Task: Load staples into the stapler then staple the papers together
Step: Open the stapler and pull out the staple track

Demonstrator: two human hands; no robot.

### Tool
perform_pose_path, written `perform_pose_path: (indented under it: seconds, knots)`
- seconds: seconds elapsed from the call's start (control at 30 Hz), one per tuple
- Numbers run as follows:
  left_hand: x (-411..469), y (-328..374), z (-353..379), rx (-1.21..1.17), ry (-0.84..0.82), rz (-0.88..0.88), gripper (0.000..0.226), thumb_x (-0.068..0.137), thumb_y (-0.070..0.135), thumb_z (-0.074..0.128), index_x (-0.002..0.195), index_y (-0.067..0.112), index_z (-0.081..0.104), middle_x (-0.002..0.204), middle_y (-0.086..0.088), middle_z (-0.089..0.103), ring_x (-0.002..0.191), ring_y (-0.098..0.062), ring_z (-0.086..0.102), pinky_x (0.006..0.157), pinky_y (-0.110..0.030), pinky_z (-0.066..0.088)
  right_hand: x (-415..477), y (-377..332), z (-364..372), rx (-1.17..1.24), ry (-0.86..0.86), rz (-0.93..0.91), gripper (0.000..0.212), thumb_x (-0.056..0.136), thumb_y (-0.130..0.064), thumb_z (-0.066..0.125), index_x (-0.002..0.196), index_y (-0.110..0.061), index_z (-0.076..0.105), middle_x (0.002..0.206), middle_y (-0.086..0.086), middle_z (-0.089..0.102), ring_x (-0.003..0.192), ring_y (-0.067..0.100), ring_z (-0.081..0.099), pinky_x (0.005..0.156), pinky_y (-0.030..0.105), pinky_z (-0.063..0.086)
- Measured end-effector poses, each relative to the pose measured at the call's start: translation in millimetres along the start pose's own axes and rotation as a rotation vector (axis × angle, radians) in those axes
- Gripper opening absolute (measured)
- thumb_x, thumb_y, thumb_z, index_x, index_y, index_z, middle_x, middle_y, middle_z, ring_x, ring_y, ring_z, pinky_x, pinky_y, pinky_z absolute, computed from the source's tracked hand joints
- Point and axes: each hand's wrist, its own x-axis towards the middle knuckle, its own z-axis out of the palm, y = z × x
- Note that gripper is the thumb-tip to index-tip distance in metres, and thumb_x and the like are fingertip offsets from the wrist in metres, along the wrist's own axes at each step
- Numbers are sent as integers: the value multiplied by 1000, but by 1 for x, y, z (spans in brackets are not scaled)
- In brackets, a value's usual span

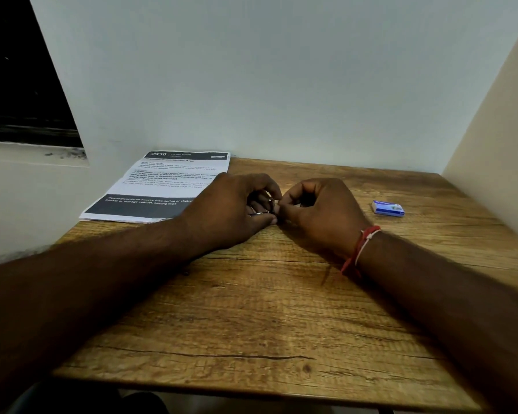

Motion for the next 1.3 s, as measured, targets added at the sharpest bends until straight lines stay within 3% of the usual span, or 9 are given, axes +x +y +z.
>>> perform_pose_path:
  seconds: [0.1,0.17,0.33,0.6,0.83,1.1,1.3]
  knots:
    - [0,-1,1,2,1,-1,36,84,19,99,111,30,79,92,14,83,85,0,80,79,-19,64,1,0,0,10,2,18,12,85,-21,93,79,-22,83,76,-6,82,70,7,76,62,28,59]
    - [0,-1,1,-7,1,0,36,84,18,99,110,30,79,93,13,83,85,-1,80,78,-17,63,1,0,-1,21,15,41,14,83,-22,96,81,-22,82,77,-4,82,73,12,79,64,33,65]
    - [0,0,2,-16,6,-20,35,84,17,98,112,27,79,91,9,83,81,-2,78,75,-12,58,3,-2,-3,98,48,136,24,78,-16,100,92,-20,80,81,3,83,80,23,84,82,52,70]
    - [-1,2,1,11,14,-3,35,83,19,99,111,30,79,90,12,82,83,-3,79,80,-24,66,7,-8,-9,199,25,285,43,73,-11,101,107,-19,75,87,8,86,84,28,85,88,59,68]
    - [-2,3,1,43,11,12,36,84,19,97,113,31,79,93,13,82,84,-1,79,82,-25,65,8,-8,-4,127,28,287,59,57,-30,105,106,-28,73,91,3,85,87,24,84,91,54,67]
    - [-1,3,1,36,9,12,34,85,17,96,113,28,80,93,10,83,85,-2,79,81,-25,65,-1,-13,-2,11,35,144,32,84,-19,92,110,-30,77,85,-4,84,83,12,82,88,47,69]
    - [-1,4,1,15,11,24,31,87,14,94,112,26,80,91,10,83,84,-3,80,82,-28,66,-6,-14,-2,-100,108,-77,33,86,-13,83,112,-32,76,80,-9,79,78,6,75,75,30,65]
